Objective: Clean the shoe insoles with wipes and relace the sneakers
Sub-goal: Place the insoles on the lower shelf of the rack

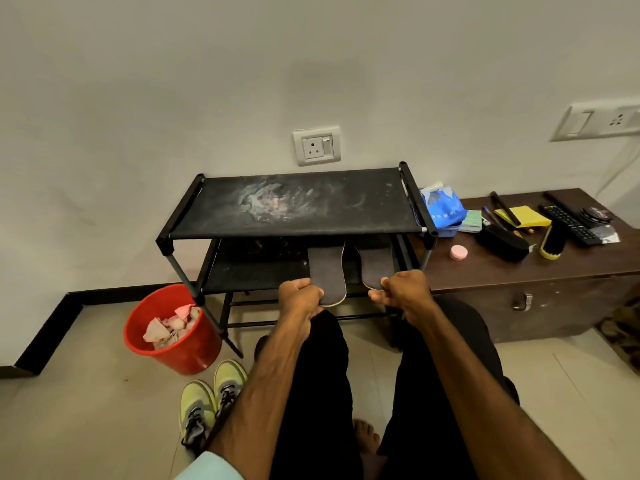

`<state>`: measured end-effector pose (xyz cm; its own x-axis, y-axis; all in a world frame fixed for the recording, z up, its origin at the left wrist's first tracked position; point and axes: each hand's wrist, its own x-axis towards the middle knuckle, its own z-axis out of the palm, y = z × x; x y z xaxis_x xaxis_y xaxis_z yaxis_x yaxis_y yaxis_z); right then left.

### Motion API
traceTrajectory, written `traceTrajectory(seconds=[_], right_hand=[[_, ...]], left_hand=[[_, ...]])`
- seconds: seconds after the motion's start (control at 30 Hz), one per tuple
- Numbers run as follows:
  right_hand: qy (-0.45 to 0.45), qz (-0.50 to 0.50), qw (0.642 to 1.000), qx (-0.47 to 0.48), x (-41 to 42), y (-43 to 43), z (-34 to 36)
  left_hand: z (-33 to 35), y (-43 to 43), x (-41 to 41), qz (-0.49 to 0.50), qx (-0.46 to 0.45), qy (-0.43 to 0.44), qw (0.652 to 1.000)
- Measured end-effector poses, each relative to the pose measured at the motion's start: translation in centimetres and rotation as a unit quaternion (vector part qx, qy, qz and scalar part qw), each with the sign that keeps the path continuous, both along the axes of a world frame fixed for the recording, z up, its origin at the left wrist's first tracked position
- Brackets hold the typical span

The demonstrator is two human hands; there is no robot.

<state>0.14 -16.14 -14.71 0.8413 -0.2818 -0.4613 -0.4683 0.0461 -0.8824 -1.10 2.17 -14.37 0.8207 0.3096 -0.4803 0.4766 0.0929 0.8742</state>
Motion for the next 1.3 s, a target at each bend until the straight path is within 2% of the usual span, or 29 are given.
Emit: traceTrajectory(seconds=[0.1, 0.23, 0.37, 0.57, 0.83, 0.97, 1.1, 1.3], right_hand=[[0.029, -0.003, 1.000, -0.004, 1.5, -0.1, -1.3], [0.058, -0.015, 0.998, 0.014, 3.2, -0.1, -2.9], [0.068, -0.042, 0.997, 0.014, 4.8, -0.2, -4.5], [0.088, -0.092, 0.992, -0.005, 4.9, 0.3, -6.5], [0.100, -0.188, 0.973, 0.095, 3.3, 1.6, -7.9], [0.102, -0.242, 0.951, 0.162, 3.1, 1.6, -7.4], [0.083, -0.260, 0.952, 0.141, 3.0, 1.7, -6.7], [0.068, -0.291, 0.938, 0.176, 3.2, 2.0, -6.7]], left_hand=[[-1.2, -1.2, 1.7, 0.031, 0.001, -0.004, 1.000], [-2.3, -3.4, 4.1, 0.022, -0.010, -0.002, 1.000], [-4.6, -5.0, 5.9, 0.037, -0.021, 0.032, 0.999], [-7.4, -5.7, 7.1, 0.060, 0.018, 0.077, 0.995], [-7.6, -5.7, 6.8, -0.049, -0.107, 0.200, 0.973], [-7.7, -5.8, 6.6, -0.047, -0.153, 0.191, 0.968], [-8.0, -5.9, 6.6, -0.036, -0.162, 0.166, 0.972], [-8.6, -6.1, 6.6, -0.010, -0.140, 0.149, 0.979]])
